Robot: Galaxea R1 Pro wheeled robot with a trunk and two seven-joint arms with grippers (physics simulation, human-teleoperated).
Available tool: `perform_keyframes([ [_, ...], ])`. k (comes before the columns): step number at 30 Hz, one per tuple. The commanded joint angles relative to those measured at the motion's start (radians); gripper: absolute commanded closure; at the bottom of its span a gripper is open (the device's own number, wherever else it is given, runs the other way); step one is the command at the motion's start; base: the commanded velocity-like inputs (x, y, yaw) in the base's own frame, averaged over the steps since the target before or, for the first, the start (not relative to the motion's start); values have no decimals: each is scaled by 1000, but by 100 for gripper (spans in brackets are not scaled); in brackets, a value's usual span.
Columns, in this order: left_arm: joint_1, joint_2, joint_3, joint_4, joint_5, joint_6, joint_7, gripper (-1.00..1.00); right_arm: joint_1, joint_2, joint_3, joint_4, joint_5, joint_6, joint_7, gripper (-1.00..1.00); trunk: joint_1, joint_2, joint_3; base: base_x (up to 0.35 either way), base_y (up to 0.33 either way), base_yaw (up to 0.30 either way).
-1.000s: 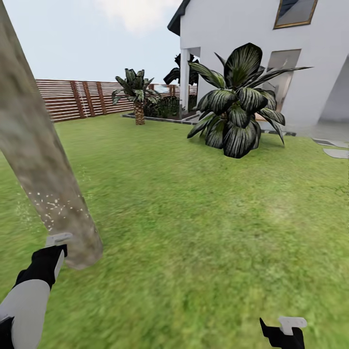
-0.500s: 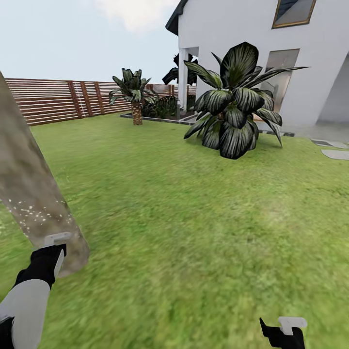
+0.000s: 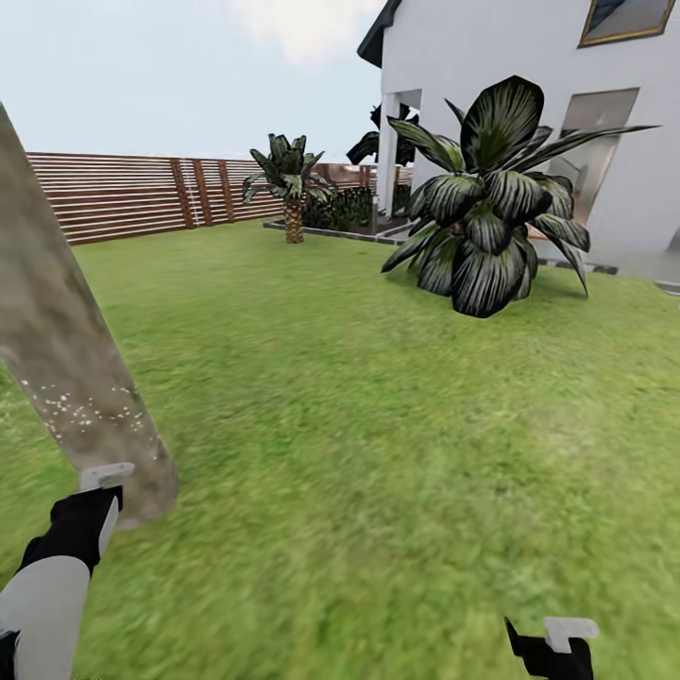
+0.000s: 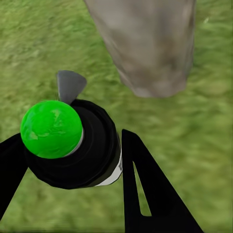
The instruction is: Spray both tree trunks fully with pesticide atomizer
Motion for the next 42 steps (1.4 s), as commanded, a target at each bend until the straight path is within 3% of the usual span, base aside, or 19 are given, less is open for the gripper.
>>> perform_keyframes([
  [1, -1, -2, 1, 0, -5, 4, 0, 100, -1, 0, -9, 0, 4, -4, 7, -100, 0, 0, -1, 234, -181, 277],
  [12, -1, -12, 4, -4, -3, 4, 0, 100, -1, 0, -9, 0, 3, -4, 8, -100, 0, 0, -1, 220, -81, 277],
  [18, -104, -32, -9, -11, -6, 21, -8, 100, -1, 0, -9, 1, 4, -4, 8, -100, 0, 0, -1, 1, 0, 277],
  [20, -162, -38, -9, -12, -5, 77, -9, 100, -1, 0, -9, 1, 4, -4, 8, -100, 0, 0, -1, 0, 0, 269],
  [22, -175, -49, -10, -12, -6, 90, -9, 100, -1, 0, -9, 1, 4, -4, 8, -100, 0, 0, -1, 0, 0, 227],
  [26, -175, -72, -13, -60, -8, 96, -9, 100, -1, 0, -9, 2, 4, -4, 8, -100, 0, 0, -1, 0, -11, 46],
  [42, -167, -72, -16, -76, -11, 97, -8, 100, -1, 0, -9, 2, 5, -4, 8, -100, 0, 0, -1, 101, -230, 1],
])
